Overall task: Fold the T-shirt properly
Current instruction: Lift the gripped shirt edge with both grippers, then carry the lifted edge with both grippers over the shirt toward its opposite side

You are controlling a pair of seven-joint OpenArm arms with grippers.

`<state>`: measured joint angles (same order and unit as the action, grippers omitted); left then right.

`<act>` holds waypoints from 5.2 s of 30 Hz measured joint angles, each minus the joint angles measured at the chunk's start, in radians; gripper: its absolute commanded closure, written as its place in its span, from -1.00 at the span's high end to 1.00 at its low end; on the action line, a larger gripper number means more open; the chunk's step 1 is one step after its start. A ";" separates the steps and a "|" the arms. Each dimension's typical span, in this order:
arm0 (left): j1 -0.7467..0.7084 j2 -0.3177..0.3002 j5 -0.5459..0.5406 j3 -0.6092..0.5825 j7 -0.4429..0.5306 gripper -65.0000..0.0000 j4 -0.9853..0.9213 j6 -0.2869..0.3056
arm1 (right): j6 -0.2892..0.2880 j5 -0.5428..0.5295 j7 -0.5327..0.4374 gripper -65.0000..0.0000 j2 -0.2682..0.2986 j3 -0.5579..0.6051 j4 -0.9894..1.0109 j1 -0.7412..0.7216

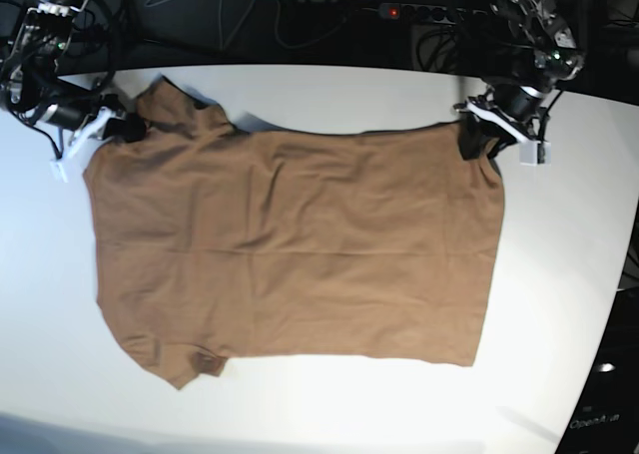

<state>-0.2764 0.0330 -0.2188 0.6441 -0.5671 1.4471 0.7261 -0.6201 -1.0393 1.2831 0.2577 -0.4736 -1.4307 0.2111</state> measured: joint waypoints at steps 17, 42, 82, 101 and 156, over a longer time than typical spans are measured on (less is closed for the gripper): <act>0.021 0.016 -0.008 0.061 -0.064 -0.91 0.000 0.028 | 0.003 0.000 -0.046 -0.97 0.035 0.086 -0.001 -0.014; 0.159 0.020 0.169 0.097 -0.488 -0.91 0.201 -0.024 | 0.003 0.065 -0.040 -0.97 0.066 0.103 -0.134 -0.070; 0.449 0.032 0.245 0.100 -0.694 -0.91 0.238 -0.024 | 0.045 0.106 -0.043 -0.97 0.075 0.179 -0.133 -0.254; 0.489 0.014 0.234 0.104 -0.694 -0.92 0.237 -0.024 | 0.044 0.211 -0.079 -0.97 0.064 0.200 -0.133 -0.280; 0.502 -0.067 0.249 -0.056 -0.222 -0.92 -0.009 -0.091 | -0.071 0.682 -0.338 -0.98 0.006 0.441 -0.125 -0.377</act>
<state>0.2253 -0.0338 0.0303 0.5880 -0.7891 1.4384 0.6353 -0.6914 -0.3569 0.9455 0.2642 -0.0330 -1.5555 -0.1654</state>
